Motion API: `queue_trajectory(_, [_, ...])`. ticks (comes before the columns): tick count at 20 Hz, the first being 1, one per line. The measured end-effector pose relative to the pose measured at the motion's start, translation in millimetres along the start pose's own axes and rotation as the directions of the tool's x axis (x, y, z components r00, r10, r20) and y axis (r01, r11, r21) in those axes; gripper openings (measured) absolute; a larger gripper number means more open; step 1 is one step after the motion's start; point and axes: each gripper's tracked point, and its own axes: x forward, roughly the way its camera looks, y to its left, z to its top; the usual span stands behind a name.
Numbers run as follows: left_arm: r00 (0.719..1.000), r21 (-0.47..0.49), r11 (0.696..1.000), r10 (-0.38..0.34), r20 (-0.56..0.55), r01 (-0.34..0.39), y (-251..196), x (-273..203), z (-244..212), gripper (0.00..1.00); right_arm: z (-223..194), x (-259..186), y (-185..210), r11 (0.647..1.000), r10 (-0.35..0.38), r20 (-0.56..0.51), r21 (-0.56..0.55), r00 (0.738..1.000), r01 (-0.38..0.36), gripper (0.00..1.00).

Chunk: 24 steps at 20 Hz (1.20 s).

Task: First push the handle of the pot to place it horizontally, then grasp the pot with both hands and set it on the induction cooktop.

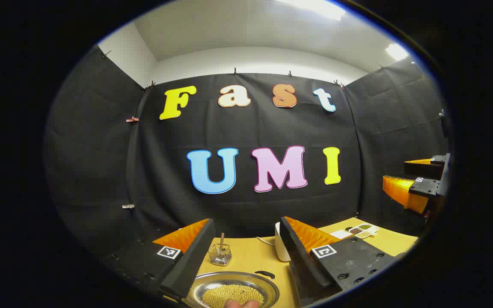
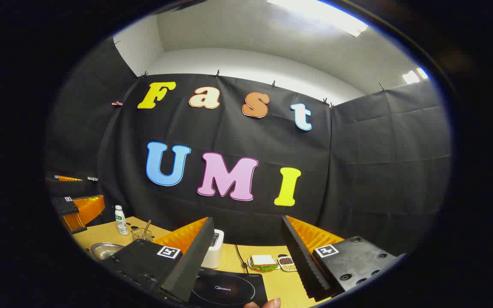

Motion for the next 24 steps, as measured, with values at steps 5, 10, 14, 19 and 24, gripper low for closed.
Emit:
queue_trajectory(5, [1.0,0.0,1.0,0.004,0.0,-0.004,1.8,-3.1,1.1,0.95,-1.3,0.0,-0.3,1.0,-0.001,0.0,-0.003,1.0,0.001,0.97])
queue_trajectory(10, [1.0,-0.004,1.0,0.01,-0.001,-0.01,5.2,-4.5,-0.8,0.95,-0.5,-1.2,2.1,1.0,0.002,0.0,-0.006,1.0,-0.002,0.97])
queue_trajectory(14, [1.0,-0.004,1.0,0.012,0.0,-0.012,5.9,-5.3,-0.8,0.95,-0.6,-2.1,3.0,1.0,0.006,0.001,-0.008,1.0,-0.006,0.97])
queue_trajectory(19, [1.0,-0.005,1.0,0.013,-0.002,-0.013,5.6,-6.1,-1.0,0.95,-1.2,-1.6,3.6,1.0,0.009,0.0,-0.006,1.0,-0.009,0.97])
queue_trajectory(24, [1.0,-0.007,1.0,0.002,-0.002,-0.002,4.2,-7.0,-2.7,0.95,-2.0,-1.0,5.0,1.0,0.011,-0.002,-0.007,1.0,-0.011,0.97])
